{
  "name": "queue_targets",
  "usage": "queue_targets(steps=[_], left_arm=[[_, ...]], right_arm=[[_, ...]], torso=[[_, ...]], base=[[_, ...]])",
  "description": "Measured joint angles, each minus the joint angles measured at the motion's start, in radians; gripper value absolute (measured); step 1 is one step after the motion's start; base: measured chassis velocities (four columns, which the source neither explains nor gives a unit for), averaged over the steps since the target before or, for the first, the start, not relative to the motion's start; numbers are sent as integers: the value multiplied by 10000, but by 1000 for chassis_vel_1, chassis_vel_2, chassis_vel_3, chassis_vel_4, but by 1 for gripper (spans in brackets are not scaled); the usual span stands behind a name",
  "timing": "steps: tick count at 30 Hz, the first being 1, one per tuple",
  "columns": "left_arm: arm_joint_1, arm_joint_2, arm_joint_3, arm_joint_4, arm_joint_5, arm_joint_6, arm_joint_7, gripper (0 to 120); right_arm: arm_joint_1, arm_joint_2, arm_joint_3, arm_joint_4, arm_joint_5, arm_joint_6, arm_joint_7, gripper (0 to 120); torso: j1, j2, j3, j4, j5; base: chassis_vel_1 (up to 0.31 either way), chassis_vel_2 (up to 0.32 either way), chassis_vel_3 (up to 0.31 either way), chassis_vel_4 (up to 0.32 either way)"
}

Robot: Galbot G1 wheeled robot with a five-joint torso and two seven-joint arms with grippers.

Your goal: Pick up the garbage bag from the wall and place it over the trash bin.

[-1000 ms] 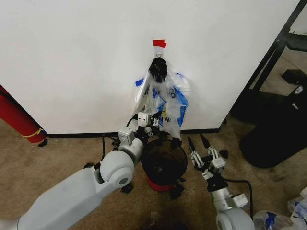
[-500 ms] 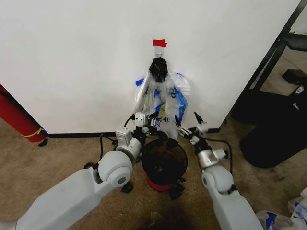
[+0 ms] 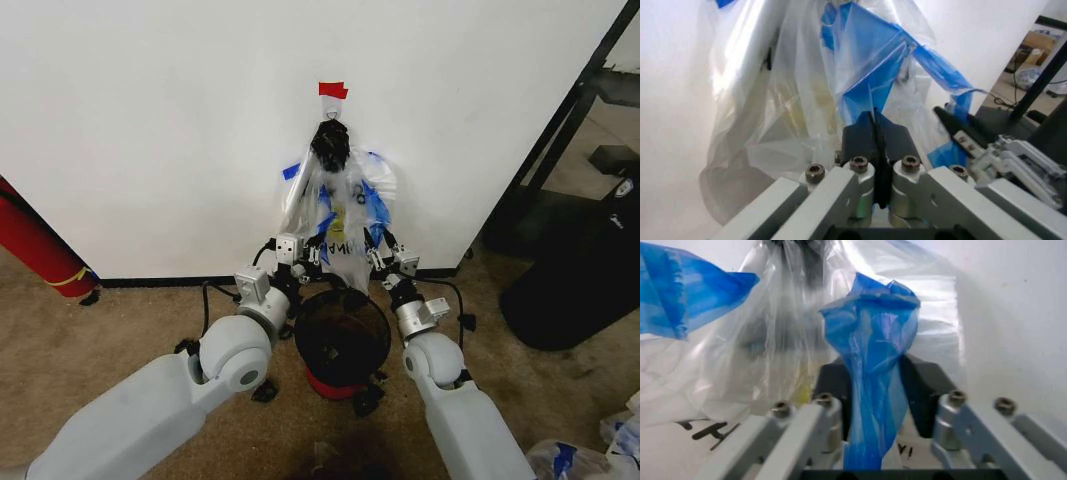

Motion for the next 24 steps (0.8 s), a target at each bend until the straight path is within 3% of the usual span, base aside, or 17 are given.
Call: queue_targets(steps=[7, 18, 24], left_arm=[[389, 83, -528, -195, 9, 12, -1, 0], [1243, 498, -1332, -1282, 8, 77, 12, 0], [2927, 770, -2247, -2480, 175, 99, 72, 0]], right_arm=[[-118, -10, -7, 319, -71, 26, 91, 0], [-1507, -390, 319, 1801, -60, 128, 90, 0], [-3240, -600, 802, 3046, -192, 589, 26, 0]], torso=[[0, 0, 0, 0, 0], [-2, 0, -1, -1, 0], [-2, 1, -2, 2, 0]], base=[[0, 0, 0, 0], [0, 0, 0, 0], [0, 0, 0, 0]])
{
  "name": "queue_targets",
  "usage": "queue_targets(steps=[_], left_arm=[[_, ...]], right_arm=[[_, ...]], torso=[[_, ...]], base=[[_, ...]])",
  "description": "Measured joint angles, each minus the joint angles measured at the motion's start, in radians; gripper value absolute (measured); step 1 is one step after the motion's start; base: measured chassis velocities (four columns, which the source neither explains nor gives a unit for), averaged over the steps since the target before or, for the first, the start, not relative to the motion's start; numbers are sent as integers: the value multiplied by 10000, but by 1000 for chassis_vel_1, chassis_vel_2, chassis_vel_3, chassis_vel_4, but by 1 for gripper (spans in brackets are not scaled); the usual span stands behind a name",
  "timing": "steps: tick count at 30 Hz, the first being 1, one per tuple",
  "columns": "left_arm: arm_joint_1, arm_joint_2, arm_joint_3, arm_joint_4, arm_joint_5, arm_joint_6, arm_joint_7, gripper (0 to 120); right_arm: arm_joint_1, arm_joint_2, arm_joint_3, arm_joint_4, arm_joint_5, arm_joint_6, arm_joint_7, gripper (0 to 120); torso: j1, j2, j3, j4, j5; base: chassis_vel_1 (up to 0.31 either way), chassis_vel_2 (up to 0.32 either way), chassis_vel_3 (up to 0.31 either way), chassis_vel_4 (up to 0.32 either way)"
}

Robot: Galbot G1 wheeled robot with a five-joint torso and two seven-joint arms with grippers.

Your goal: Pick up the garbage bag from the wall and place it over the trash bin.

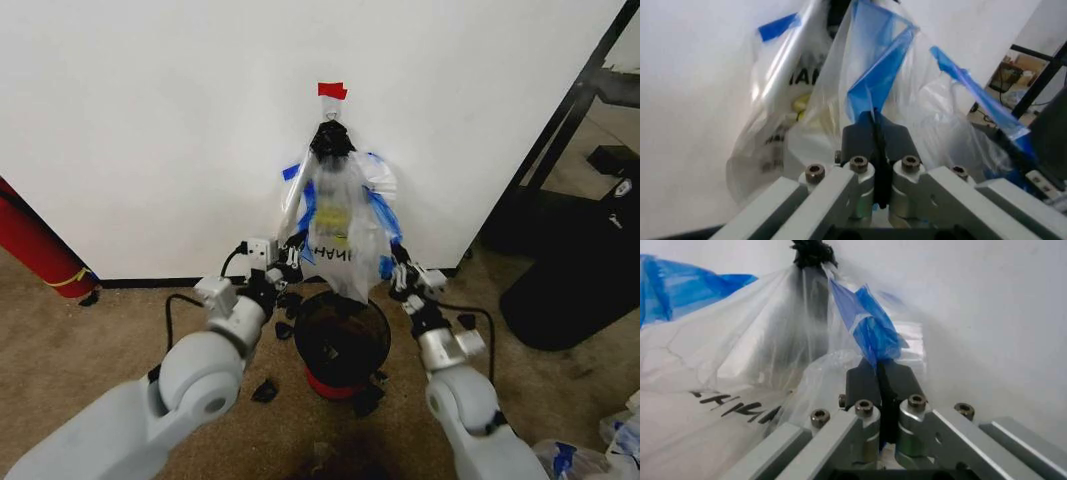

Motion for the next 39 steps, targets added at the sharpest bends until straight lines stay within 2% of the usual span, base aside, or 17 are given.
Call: queue_targets(steps=[1, 7, 15, 20, 25, 39], left_arm=[[0, 0, 0, 0, 0, 0, 0, 0], [1926, 126, -735, -835, 610, -101, 257, 0], [3396, 17, -1284, -1420, 1402, -279, 476, 0], [3997, -57, -1334, -1522, 1946, -409, 635, 0], [4618, -406, -1364, -1364, 2474, -595, 622, 0], [6203, -658, -1937, -1498, 2622, -608, 538, 0]], right_arm=[[0, 0, 0, 0, 0, 0, 0, 0], [-1159, 49, 169, 757, -258, 417, -23, 0], [-2098, 168, 179, 1080, -667, 953, -41, 0], [-2375, 261, 125, 1043, -860, 1271, -47, 0], [-2589, 383, 94, 1036, -1101, 1468, -35, 0], [-4148, 544, -69, 2882, -1450, 1409, 97, 0]], torso=[[0, 0, 0, 0, 0], [-1, -1, -1, -1, 1], [0, -1, 0, -2, 0], [0, -1, 1, -2, 0], [1, -1, 1, 0, -1], [1, -1, 1, 0, 0]], base=[[0, 0, 0, 0], [0, 0, 0, 0], [0, 0, 0, 0], [0, 0, 0, 0], [0, 0, 0, 0], [0, 0, 0, 0]])
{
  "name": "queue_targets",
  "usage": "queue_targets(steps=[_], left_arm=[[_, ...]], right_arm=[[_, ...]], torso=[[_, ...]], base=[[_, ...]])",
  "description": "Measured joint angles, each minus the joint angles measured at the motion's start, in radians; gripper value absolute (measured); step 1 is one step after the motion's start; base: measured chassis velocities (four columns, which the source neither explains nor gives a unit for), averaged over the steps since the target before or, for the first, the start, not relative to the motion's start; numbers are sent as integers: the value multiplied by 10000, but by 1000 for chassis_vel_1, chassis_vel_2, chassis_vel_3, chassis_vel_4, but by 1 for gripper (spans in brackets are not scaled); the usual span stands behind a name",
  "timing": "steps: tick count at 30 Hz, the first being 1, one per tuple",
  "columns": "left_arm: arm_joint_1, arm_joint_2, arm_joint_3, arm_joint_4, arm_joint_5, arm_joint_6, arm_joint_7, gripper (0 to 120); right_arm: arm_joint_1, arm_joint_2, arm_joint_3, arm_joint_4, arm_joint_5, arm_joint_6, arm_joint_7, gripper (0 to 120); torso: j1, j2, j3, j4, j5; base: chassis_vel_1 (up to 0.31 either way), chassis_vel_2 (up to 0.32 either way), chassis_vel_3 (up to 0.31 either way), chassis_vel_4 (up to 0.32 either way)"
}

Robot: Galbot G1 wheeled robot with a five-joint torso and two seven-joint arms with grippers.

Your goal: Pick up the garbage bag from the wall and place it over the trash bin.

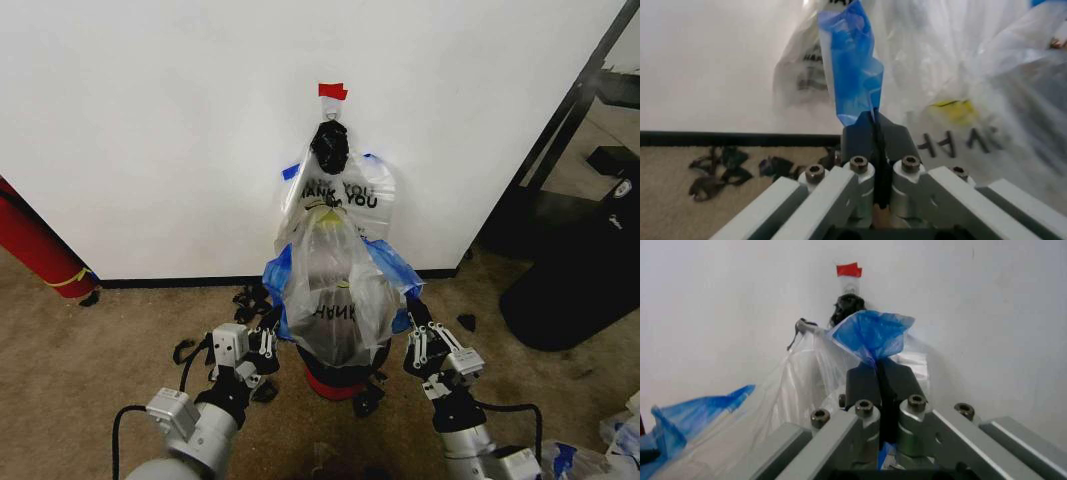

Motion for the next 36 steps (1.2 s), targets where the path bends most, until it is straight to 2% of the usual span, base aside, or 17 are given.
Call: queue_targets(steps=[5, 14, 26, 36], left_arm=[[376, 144, -603, 0, 6, 53, 32, 0], [725, 178, -798, 0, -11, 116, 21, 0], [976, 572, -1761, 3, -628, 198, -64, 0], [626, 464, -1492, 10, -694, 119, -41, 0]], right_arm=[[-259, 16, -79, 257, -72, 15, 19, 0], [-518, 108, -354, 120, -326, -69, 17, 0], [-1252, 9, -449, 1472, -653, -856, 249, 0], [-1200, 24, -335, 1671, -787, -1115, 396, 0]], torso=[[0, 0, 0, -2, 0], [0, 0, 1, 0, 1], [0, 0, 1, -2, 0], [0, 0, 0, -1, -1]], base=[[0, 0, 0, 0], [0, 0, 0, 0], [0, 0, 0, 0], [0, 0, 0, 0]])
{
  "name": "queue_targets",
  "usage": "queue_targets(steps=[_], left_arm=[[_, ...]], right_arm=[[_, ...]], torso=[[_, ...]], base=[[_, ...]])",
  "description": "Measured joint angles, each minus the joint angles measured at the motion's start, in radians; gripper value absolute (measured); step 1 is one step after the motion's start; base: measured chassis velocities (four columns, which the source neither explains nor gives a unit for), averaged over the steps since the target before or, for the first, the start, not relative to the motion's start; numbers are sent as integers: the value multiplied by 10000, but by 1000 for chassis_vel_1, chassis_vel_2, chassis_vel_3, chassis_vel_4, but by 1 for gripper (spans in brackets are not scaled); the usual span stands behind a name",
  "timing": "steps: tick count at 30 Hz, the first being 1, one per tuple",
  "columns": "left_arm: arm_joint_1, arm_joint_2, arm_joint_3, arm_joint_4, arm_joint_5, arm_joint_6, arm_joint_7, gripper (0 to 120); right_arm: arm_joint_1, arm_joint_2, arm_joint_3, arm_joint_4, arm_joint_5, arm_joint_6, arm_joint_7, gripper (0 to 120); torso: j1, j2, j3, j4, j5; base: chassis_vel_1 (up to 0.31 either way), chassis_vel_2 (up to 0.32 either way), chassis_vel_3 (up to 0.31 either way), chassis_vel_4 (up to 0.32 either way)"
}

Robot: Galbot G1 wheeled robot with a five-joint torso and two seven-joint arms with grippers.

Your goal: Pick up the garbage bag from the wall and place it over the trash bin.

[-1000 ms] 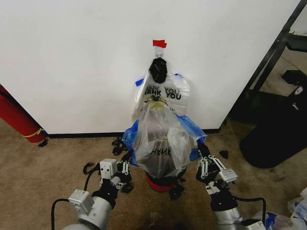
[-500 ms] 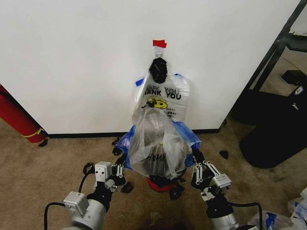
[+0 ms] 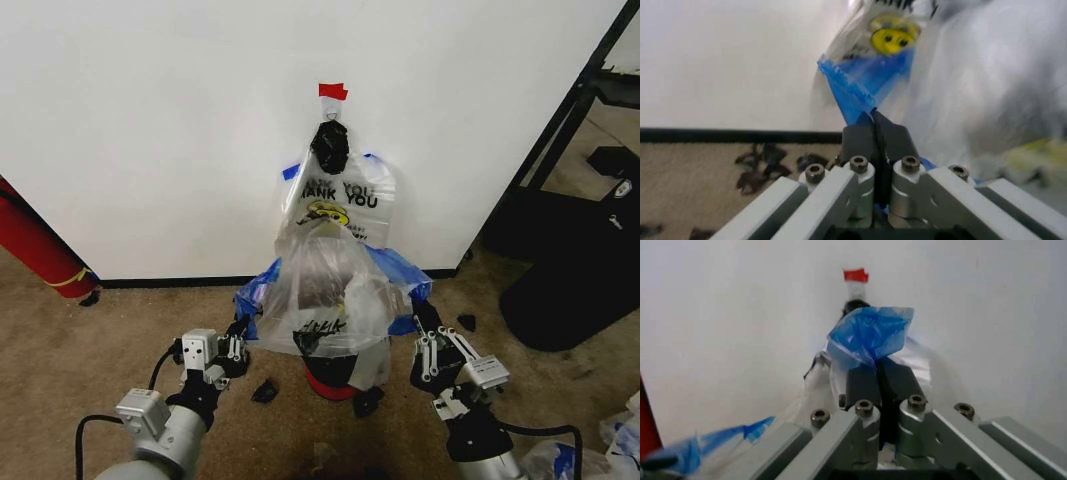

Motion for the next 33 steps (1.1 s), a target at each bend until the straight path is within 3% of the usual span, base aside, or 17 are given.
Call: queue_targets(steps=[7, 13, 26, 33], left_arm=[[-1514, -281, 765, 5, 210, -312, 131, 0], [-3042, -204, 1101, 232, -393, -332, 53, 0], [-2869, -1323, 1799, 1981, 338, -965, 133, 0], [-2074, -1663, 2189, 2211, 894, -1120, 108, 0]], right_arm=[[1405, 132, 81, -1001, 644, -218, 142, 0], [3085, -70, 110, -2172, 1808, -514, -70, 0], [3848, -338, 409, -4557, 2603, 112, -459, 0], [3531, -377, 466, -5125, 2528, 306, -466, 0]], torso=[[0, 0, 1, 1, 1], [2, -1, 2, 0, 2], [2, -1, 1, 0, 2], [0, -1, 0, 2, 2]], base=[[0, 0, 0, 0], [0, 0, 0, 0], [0, 0, 0, 0], [0, 0, 0, 0]])
